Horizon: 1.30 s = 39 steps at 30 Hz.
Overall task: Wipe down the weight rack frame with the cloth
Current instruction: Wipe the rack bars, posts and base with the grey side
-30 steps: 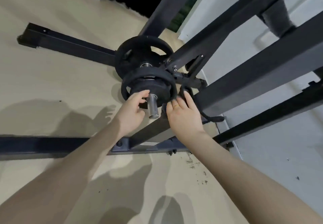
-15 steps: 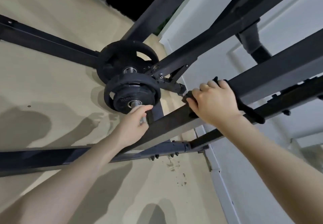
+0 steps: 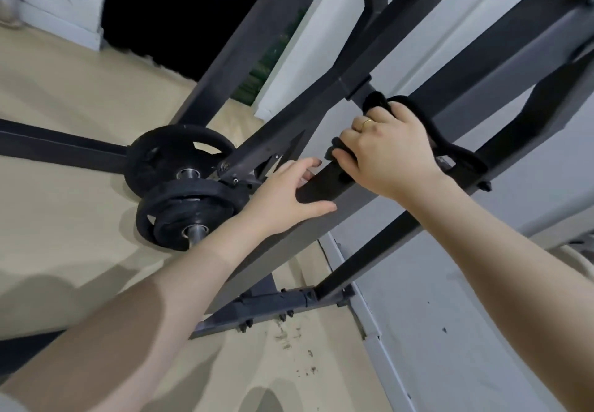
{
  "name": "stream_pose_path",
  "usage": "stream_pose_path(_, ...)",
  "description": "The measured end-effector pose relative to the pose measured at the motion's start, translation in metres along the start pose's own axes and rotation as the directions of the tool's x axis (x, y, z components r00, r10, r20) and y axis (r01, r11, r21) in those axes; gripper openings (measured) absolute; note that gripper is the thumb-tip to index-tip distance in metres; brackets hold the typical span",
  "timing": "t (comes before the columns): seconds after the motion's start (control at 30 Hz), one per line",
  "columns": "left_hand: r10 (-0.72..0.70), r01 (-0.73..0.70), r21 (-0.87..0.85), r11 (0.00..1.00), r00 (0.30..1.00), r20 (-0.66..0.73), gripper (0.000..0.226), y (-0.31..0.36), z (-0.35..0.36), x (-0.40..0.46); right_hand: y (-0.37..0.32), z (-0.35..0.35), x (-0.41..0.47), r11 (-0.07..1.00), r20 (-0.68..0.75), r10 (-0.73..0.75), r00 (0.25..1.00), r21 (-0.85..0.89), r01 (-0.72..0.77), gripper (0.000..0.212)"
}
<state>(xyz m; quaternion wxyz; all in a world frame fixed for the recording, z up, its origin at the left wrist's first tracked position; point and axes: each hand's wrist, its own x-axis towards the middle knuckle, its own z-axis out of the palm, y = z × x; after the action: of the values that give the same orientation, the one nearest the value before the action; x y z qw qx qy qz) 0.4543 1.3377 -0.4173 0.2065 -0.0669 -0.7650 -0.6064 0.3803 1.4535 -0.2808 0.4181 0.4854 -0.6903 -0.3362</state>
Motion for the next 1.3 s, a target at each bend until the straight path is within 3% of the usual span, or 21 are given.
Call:
stream_pose_path(0.1, -0.021, 0.022, 0.098, 0.995, 1.000, -0.010, 0.075, 0.012, -0.001, 0.006, -0.004, 0.003, -0.001, 0.997, -0.051, -0.063, 0.997, 0.036, 0.065, 0.048)
stream_pose_path(0.23, -0.072, 0.081, 0.233, 0.969, 0.996, -0.049, 0.060, 0.023, 0.004, 0.009, 0.010, 0.006, 0.001, 0.995, -0.111, -0.086, 0.990, 0.036, 0.091, 0.054)
stream_pose_path(0.33, -0.107, 0.122, 0.279, 0.952, 0.992, -0.067, 0.059, 0.039, 0.004, 0.015, 0.050, -0.001, 0.005, 0.999, -0.276, 0.008, 0.961, 0.038, 0.003, 0.049)
stream_pose_path(0.47, 0.023, -0.001, 0.277, 0.961, 0.997, -0.075, 0.067, 0.094, 0.009, 0.046, 0.102, -0.015, 0.007, 0.989, -0.437, 0.144, 0.888, 0.094, -0.114, 0.045)
stream_pose_path(0.57, 0.021, -0.005, 0.161, 0.987, 0.995, -0.095, 0.061, 0.137, 0.009, 0.074, 0.116, -0.021, 0.008, 0.991, -0.480, 0.097, 0.872, 0.125, -0.042, 0.042)
stream_pose_path(0.67, 0.005, 0.007, 0.160, 0.987, 0.997, -0.078, 0.029, 0.172, 0.011, 0.085, 0.133, -0.028, 0.004, 0.973, -0.536, 0.030, 0.844, 0.209, 0.098, 0.039)
stream_pose_path(0.73, -0.013, 0.014, 0.285, 0.959, 1.000, -0.007, 0.030, 0.192, 0.010, 0.085, 0.144, -0.032, -0.003, 0.936, -0.574, 0.005, 0.819, 0.292, 0.199, 0.037)
stream_pose_path(0.8, -0.121, 0.095, 0.420, 0.902, 0.992, 0.037, 0.019, 0.208, 0.006, 0.081, 0.153, -0.038, -0.018, 0.896, -0.559, 0.029, 0.829, 0.382, 0.226, 0.036)
stream_pose_path(0.9, -0.343, 0.275, 0.655, 0.704, 0.939, -0.025, 0.050, 0.237, 0.001, 0.068, 0.178, -0.047, -0.048, 0.824, -0.385, 0.166, 0.908, 0.559, 0.087, 0.040)
stream_pose_path(0.97, -0.375, 0.313, 0.727, 0.611, 0.923, -0.083, 0.049, 0.266, 0.008, 0.061, 0.203, -0.049, -0.073, 0.672, -0.086, 0.309, 0.947, 0.725, -0.153, 0.042)
stream_pose_path(1.0, -0.372, 0.295, 0.741, 0.603, 0.926, -0.066, 0.045, 0.284, 0.014, 0.061, 0.216, -0.050, -0.088, 0.523, 0.095, 0.376, 0.922, 0.800, -0.295, 0.041)
stream_pose_path(1.1, -0.310, 0.133, 0.784, 0.606, 0.948, 0.078, 0.039, 0.340, 0.038, 0.082, 0.251, -0.052, -0.123, -0.034, 0.544, 0.446, 0.711, 0.804, -0.594, 0.032)
stream_pose_path(1.2, -0.039, -0.131, 0.838, 0.530, 0.983, 0.178, 0.026, 0.383, 0.067, 0.119, 0.290, -0.055, -0.142, -0.358, 0.734, 0.419, 0.535, 0.675, -0.646, 0.036)
stream_pose_path(1.3, 0.168, -0.352, 0.888, 0.295, 0.934, 0.314, 0.024, 0.402, 0.088, 0.157, 0.318, -0.051, -0.153, -0.538, 0.838, 0.361, 0.409, 0.545, -0.643, 0.036)
